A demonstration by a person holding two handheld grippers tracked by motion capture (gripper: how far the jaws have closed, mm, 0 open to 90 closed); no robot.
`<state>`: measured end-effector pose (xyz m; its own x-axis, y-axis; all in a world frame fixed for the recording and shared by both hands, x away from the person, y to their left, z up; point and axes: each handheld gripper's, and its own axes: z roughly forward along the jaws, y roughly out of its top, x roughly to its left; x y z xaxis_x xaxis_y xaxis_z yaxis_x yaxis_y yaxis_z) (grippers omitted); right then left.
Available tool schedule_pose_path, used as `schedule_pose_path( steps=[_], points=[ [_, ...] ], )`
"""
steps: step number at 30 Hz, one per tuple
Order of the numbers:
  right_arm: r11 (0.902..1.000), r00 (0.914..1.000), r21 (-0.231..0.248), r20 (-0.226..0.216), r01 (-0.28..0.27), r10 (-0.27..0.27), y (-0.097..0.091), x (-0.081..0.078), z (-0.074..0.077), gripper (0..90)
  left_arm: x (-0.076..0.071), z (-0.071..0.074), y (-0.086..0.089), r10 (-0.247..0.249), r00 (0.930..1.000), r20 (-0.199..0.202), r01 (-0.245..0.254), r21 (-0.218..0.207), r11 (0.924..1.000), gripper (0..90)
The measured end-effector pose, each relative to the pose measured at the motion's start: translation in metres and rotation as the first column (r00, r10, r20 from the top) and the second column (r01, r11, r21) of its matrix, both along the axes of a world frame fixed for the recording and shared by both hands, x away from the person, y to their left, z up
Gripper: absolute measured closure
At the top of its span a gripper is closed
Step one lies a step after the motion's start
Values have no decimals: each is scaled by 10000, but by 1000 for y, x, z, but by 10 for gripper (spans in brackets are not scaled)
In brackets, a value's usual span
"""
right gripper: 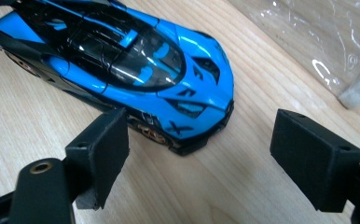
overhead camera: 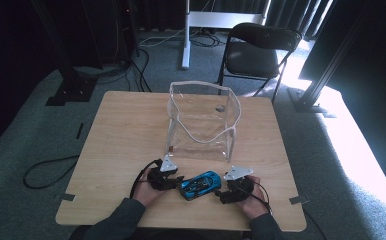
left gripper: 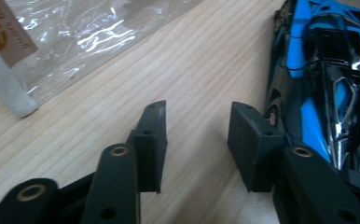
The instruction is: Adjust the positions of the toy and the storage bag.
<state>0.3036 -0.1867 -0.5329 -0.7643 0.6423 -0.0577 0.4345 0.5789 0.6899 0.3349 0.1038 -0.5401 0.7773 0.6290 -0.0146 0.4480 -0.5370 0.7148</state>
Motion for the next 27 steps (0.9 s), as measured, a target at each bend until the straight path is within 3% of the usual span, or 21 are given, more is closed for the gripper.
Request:
schedule_pose_path(
  steps=[1, 2, 5, 6, 7, 12, 17, 22, 24, 25, 27],
  points=[
    [10000, 10000, -77, -24, 11, -11, -1, 0, 0, 196, -2, 0, -1, -81, 10000, 7, 81, 27, 10000, 599],
    [9982, 9997, -576, 183, 190, -180, -2, 0, -2, 187, -3, 0, -2, -120, 9999, -5, 120, 5, 9999, 614],
    [9983, 9992, -461, 155, 366, -359, -5, 1, -1, 197, -8, 0, -5, -272, 9996, 17, 272, 73, 9996, 624],
    [9974, 9983, -495, 264, 529, -516, -6, 2, 0, 198, -13, 0, -10, -528, 9986, -27, 528, 57, 9986, 624],
    [9937, 9944, -522, 419, 991, -970, -9, 4, 1, 205, -15, 0, -13, -578, 9983, 9, 577, 92, 9983, 635],
    [9804, 9803, -226, 318, 1956, -1949, -15, 12, 0, 266, -27, 0, -27, -1216, 9922, -284, 1209, -266, 9923, 645],
    [9718, 9718, 4, 75, 2357, -2357, -15, 18, -2, 286, -29, -1, -30, -918, 9937, -647, 846, -1061, 9908, 680],
    [9658, 9658, 58, 9, 2591, -2591, -12, 22, -2, 296, -31, -1, -30, -984, 9927, -698, 903, -1113, 9897, 675],
    [9650, 9650, 60, 14, 2622, -2622, -12, 23, -2, 296, -30, -1, -29, -935, 9932, -690, 873, -888, 9922, 648],
    [9621, 9621, 34, 5, 2727, -2727, -11, 22, -2, 294, -30, -1, -28, -980, 9926, -720, 921, -815, 9924, 572],
    [9624, 9624, 72, -41, 2715, -2715, -11, 19, -1, 292, -32, -2, -24, -1034, 9927, -627, 985, -759, 9922, 559]
  ],
)
